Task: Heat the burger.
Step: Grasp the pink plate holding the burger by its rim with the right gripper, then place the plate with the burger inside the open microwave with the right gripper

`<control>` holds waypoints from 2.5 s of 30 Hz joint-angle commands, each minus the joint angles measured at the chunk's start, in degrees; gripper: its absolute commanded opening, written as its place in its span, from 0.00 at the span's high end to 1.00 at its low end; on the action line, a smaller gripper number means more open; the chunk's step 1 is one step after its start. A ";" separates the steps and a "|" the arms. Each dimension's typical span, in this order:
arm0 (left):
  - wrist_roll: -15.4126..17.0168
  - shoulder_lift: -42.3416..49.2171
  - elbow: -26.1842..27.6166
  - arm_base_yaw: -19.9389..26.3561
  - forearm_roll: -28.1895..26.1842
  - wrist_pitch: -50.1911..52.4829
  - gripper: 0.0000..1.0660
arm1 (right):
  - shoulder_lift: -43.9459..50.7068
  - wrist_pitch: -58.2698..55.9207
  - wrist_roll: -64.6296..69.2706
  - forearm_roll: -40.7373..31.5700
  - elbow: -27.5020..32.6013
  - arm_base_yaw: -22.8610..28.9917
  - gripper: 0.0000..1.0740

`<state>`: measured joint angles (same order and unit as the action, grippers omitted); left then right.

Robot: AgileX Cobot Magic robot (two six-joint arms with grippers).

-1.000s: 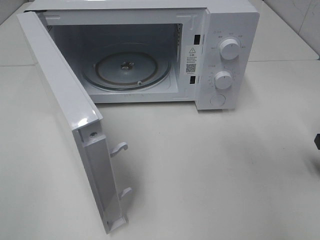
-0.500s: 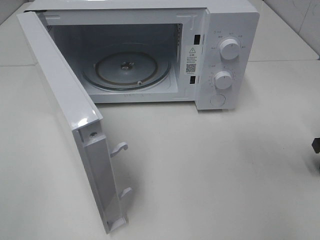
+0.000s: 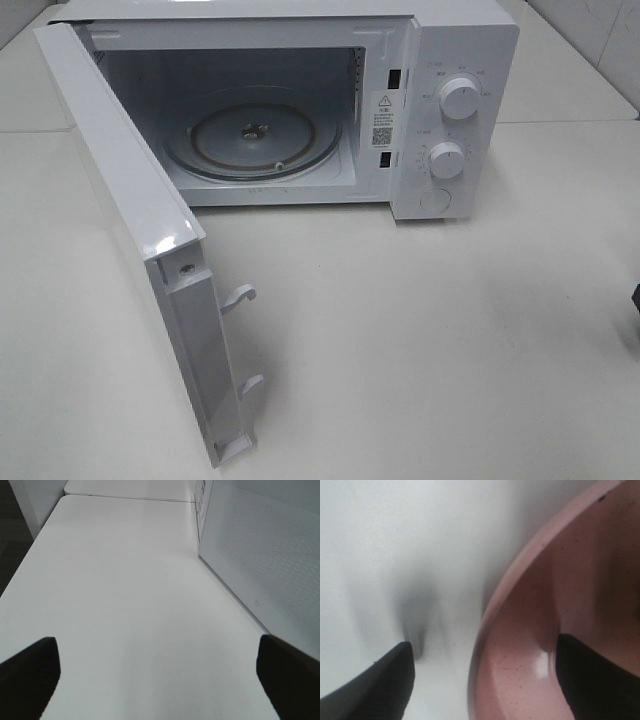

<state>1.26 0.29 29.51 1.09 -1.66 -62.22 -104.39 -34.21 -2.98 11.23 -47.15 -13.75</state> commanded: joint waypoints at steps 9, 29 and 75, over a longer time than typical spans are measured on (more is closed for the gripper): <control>-0.11 0.97 0.00 0.06 0.06 0.86 0.04 | -1.49 -5.27 -0.80 -0.29 -0.11 -0.34 0.58; -0.11 0.97 0.00 0.06 0.06 0.86 0.04 | -1.49 -6.65 2.98 -0.57 -0.11 -0.11 1.00; -0.11 0.97 0.00 0.06 0.06 0.86 0.04 | 25.21 -20.11 19.88 21.43 13.29 41.02 1.00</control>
<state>1.26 0.29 29.51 1.09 -1.66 -62.22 -80.90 -52.02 16.96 29.16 -34.61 24.52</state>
